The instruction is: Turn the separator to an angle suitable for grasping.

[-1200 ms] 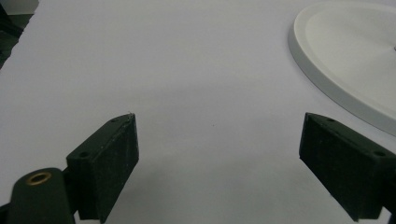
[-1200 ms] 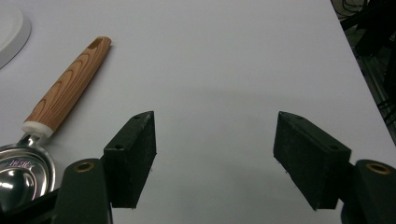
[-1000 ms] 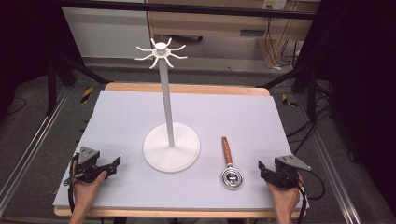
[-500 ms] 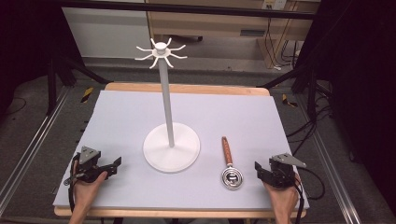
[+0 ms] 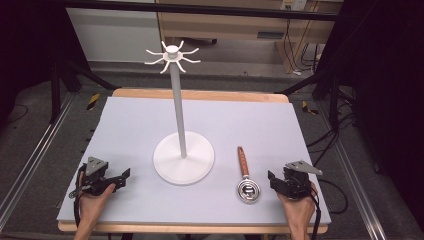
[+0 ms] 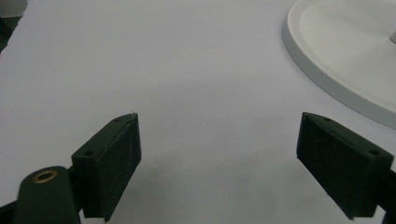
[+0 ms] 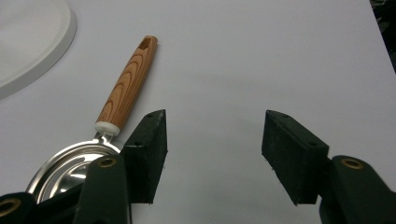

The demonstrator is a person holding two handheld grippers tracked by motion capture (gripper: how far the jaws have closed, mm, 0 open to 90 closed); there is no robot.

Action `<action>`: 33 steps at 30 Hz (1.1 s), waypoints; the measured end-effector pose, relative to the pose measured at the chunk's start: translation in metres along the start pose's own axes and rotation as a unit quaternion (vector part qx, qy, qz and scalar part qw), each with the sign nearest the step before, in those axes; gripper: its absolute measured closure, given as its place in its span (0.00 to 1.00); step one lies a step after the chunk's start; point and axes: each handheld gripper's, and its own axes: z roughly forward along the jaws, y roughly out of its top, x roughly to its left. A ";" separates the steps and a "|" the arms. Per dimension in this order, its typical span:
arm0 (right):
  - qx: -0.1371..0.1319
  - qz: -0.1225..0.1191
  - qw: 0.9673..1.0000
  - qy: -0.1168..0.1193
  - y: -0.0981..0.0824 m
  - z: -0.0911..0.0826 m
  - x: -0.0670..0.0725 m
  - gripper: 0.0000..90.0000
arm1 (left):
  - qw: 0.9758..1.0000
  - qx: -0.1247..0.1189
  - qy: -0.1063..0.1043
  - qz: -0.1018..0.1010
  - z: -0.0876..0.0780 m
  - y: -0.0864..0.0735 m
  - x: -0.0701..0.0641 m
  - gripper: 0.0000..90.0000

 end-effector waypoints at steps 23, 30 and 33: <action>0.040 -0.012 0.999 0.029 0.044 0.032 0.039 0.54 | 1.000 0.002 0.003 0.010 0.000 0.000 -0.002 0.15; 0.051 -0.014 0.998 0.034 0.055 0.042 0.048 0.55 | 1.000 0.004 0.004 0.013 0.000 0.000 -0.003 0.15; 0.058 -0.014 0.998 0.034 0.060 0.048 0.052 0.55 | 1.000 0.004 0.004 0.013 0.001 0.000 -0.002 0.15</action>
